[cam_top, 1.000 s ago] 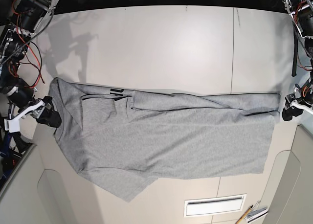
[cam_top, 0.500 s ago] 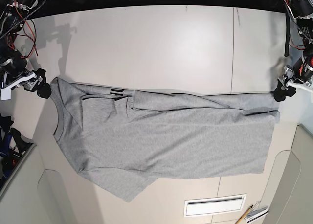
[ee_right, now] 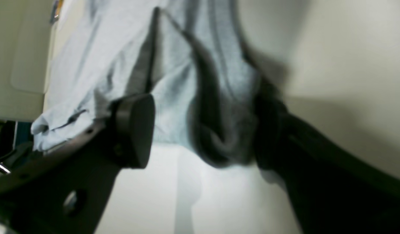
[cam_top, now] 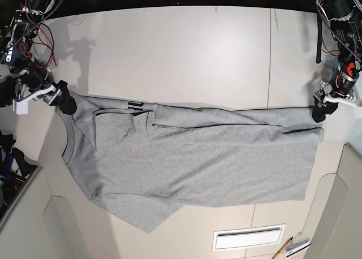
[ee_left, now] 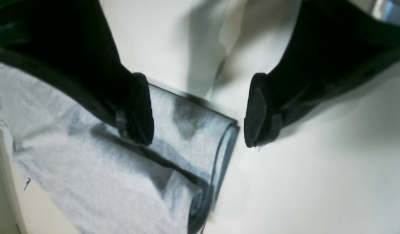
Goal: Fold the T-shirt properly
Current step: 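Lift the gripped edge and fold it across the shirt body, then release the folded edge and raise both grippers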
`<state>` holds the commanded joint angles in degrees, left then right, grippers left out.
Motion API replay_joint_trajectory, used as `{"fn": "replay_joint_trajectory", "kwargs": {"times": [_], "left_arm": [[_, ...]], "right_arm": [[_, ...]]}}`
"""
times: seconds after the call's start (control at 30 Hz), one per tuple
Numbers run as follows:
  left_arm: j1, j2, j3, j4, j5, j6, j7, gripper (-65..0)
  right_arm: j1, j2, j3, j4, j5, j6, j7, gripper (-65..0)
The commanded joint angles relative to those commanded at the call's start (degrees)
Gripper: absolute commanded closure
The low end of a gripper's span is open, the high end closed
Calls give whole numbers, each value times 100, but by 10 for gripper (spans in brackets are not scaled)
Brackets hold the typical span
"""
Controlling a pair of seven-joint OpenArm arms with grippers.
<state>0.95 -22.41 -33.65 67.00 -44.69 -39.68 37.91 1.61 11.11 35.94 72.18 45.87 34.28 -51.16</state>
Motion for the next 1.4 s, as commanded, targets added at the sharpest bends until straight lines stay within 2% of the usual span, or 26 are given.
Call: {"fn": "replay_joint_trajectory", "kwargs": {"times": [0.13, 0.23, 0.27, 0.33, 0.37, 0.4, 0.43, 0.47, 0.5, 0.57, 0.6, 0.73, 0.8, 0.9, 0.97, 1.03, 1.23, 1.4], "left_arm": [[0, 33, 96, 0, 31, 2, -9, -471], [0, 33, 466, 0, 380, 4, -175, -470], [-2, 33, 590, 0, 474, 42, -275, -470], [-17, 33, 748, 0, 678, 481, -463, -468], [-28, 35, 774, 0, 774, 614, -568, -467], [-33, 35, 776, 0, 828, 612, -605, -463], [-52, 33, 776, 0, 835, 608, -595, -432], [-68, 35, 776, 0, 866, 608, -592, -365], [-81, 33, 776, 0, 896, 605, -595, -262], [-101, 33, 776, 0, 944, 601, -599, -53], [-114, 33, 776, 0, 968, 603, -597, 0], [-243, 24, 776, 9, 981, 525, -518, 0], [-323, -33, 776, 46, 973, 354, -334, 0], [-291, -116, 772, 389, 933, 293, 118, 0], [-162, -155, 772, 767, 804, 181, 459, 0], [72, -162, 769, 1215, 719, 59, 546, 0], [951, -175, 758, 2186, 721, 63, 614, 0], [1711, -170, 708, 2688, 562, 90, 691, 0]], "right_arm": [[76, -212, -127, 0, -48, 0, 50, -451], [79, -258, -133, 0, -76, 0, 164, -428], [79, -256, -138, 0, -92, 0, 168, -392], [76, -256, -138, 0, -98, 0, 166, -279], [76, -256, -138, 0, -129, 0, 166, -215], [76, -256, -138, 0, -153, 0, 166, -154], [76, -256, -138, 0, -151, 0, 168, -96], [79, -256, -138, 0, -151, 0, 170, -41], [79, -256, -138, 0, -149, 0, 173, 0], [79, -254, -138, 0, -149, 2, 188, 0], [79, -256, -138, 2, -149, 2, 186, 0], [92, -240, -136, 31, -125, 4, 177, 0], [87, -223, -131, 162, -129, 4, 103, 0], [66, -116, -107, 501, -79, 4, -210, 0], [42, 44, -107, 710, -24, 2, -439, 0], [39, 260, -109, 778, 98, 2, -616, 0], [-332, 859, -107, 780, 610, 4, -916, 0], [-800, 1113, 15, 802, 909, 48, -1040, 0]]}}
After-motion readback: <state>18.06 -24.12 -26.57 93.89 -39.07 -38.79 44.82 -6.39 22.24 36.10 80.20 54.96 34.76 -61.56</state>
